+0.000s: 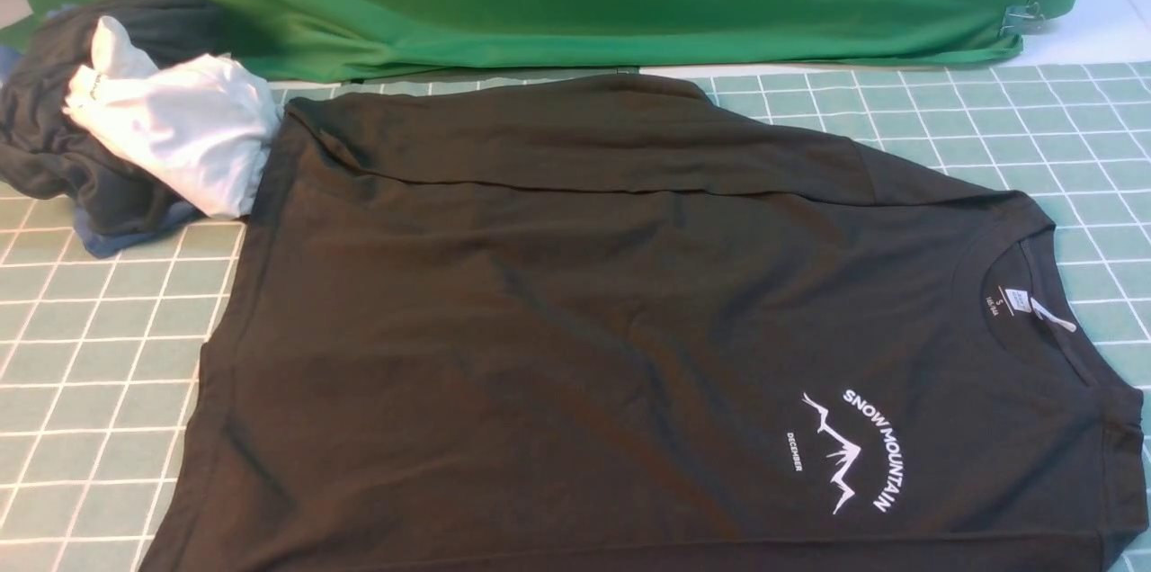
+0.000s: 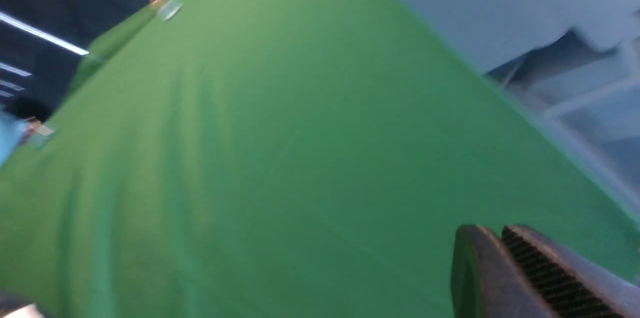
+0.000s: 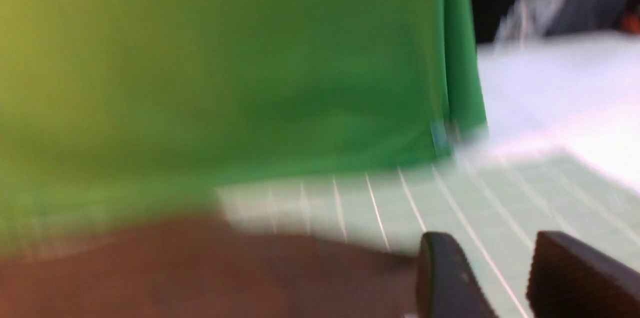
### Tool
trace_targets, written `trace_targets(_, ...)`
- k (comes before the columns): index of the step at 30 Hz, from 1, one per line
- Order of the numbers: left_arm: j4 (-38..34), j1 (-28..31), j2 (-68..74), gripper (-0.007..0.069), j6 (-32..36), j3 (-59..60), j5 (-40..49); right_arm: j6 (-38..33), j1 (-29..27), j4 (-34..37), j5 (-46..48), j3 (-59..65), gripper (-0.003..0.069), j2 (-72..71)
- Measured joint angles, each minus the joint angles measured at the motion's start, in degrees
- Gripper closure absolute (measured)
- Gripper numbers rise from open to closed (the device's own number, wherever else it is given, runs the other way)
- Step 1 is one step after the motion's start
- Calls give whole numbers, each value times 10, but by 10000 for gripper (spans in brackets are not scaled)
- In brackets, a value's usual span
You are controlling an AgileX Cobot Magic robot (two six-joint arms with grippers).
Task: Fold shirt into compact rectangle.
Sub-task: 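Grasp the left edge of the dark T-shirt lying flat on the table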
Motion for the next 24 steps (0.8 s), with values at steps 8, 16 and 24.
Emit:
trace_targets(8, 53, 0, 112, 610, -29, -216, 292, 103, 0, 5, -103, 0, 419, 0)
trace_targets(16, 20, 0, 321, 610, 95, -319, 668, 148, 0, 5, -118, 0, 419, 0)
trace_targets(24, 24, 0, 530, 610, 175, -319, 859, 87, 31, 6, 144, -139, 585, 49)
